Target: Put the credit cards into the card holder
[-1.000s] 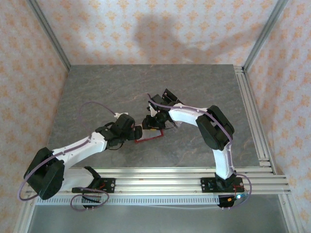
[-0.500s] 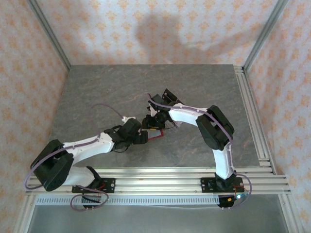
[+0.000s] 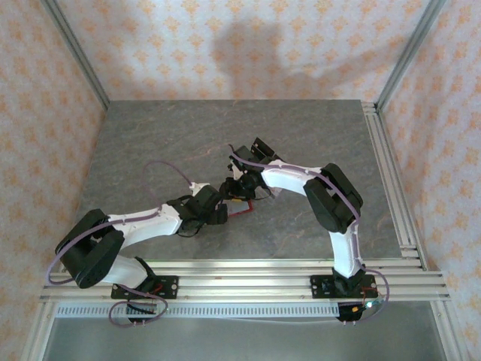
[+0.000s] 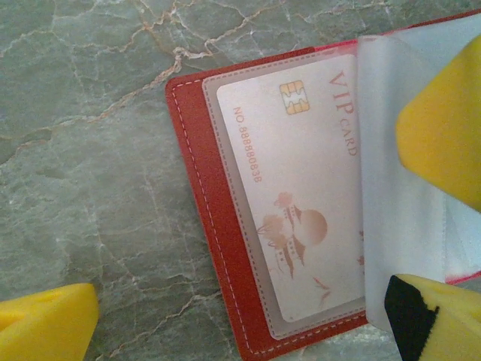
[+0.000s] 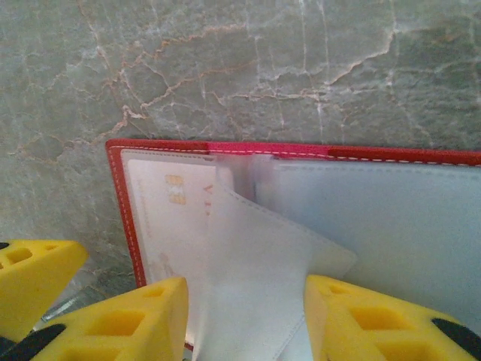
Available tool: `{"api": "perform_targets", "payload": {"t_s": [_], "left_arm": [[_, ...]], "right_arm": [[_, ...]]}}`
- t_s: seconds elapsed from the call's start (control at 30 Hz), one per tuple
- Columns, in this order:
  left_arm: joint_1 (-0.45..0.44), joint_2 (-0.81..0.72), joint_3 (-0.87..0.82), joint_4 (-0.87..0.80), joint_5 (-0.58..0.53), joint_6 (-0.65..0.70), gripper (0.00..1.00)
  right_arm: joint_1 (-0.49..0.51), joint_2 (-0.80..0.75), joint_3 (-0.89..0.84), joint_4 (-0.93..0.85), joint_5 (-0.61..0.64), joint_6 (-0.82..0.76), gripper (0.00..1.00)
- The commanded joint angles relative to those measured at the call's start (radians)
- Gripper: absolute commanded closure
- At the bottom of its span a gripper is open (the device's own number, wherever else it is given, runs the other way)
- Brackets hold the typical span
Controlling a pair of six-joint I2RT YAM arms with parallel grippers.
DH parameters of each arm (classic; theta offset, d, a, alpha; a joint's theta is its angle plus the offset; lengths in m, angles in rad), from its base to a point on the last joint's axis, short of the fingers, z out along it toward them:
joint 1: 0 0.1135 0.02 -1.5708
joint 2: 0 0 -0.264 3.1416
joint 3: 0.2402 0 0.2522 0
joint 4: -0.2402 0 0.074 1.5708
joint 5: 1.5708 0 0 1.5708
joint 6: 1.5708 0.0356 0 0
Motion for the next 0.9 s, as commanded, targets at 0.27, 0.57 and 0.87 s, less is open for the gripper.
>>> {"api": "perform_targets", "payload": {"t_s": [0.27, 0.57, 0.87], "left_arm": [[-0.005, -0.016, 0.014, -0.015, -0.063, -0.018, 0.01], [-0.006, -0.027, 0.013, -0.020, -0.067, -0.017, 0.01], [-0.005, -0.133, -0.003, -0.060, -0.089, -0.035, 0.01]], "right_arm": [[-0.052, -0.122, -0.063, 0.074, 0.017, 0.085, 0.53], [-0.050, -0.099, -0.097, 0.171, -0.055, 0.150, 0.54], [-0.025, -0.035, -0.052, 0.227, -0.118, 0.204, 0.54]]}}
